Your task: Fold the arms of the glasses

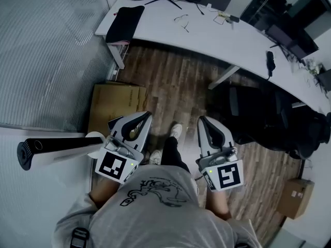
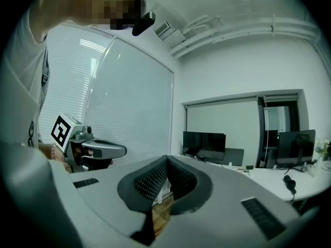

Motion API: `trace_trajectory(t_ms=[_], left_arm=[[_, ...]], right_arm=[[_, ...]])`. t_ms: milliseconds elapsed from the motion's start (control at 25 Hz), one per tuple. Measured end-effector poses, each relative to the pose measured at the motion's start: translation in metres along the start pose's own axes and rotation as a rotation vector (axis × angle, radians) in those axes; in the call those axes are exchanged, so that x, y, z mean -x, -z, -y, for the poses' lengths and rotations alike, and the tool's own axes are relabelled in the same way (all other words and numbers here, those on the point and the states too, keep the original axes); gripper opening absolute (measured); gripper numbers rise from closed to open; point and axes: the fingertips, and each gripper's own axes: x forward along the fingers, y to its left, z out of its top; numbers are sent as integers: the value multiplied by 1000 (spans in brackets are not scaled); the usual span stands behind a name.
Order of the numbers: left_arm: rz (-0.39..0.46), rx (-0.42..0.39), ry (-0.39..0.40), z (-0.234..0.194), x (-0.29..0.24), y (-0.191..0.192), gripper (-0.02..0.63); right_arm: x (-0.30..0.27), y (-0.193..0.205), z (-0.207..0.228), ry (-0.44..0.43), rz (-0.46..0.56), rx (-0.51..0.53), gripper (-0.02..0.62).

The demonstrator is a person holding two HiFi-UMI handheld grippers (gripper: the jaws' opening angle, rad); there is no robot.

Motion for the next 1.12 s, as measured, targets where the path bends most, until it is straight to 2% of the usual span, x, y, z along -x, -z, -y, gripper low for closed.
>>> trace_trajectory(t_ms=[120,280,600,1120], left_arm=[[27,-1,7,-7,-32,-8,21],[2,-20,16,-14,-79,-12,21],[21,-17,21,-22,-174,-37,21],[-16,-54,32,-19,-304,-59,21]], right_arm=[[-13,-1,28,12,11,-1,9],[-32,-1,72,34,14,-13,9],[-66,-10,163,45,18,-19,9],[-95,-23,284,52,20,-5,9]])
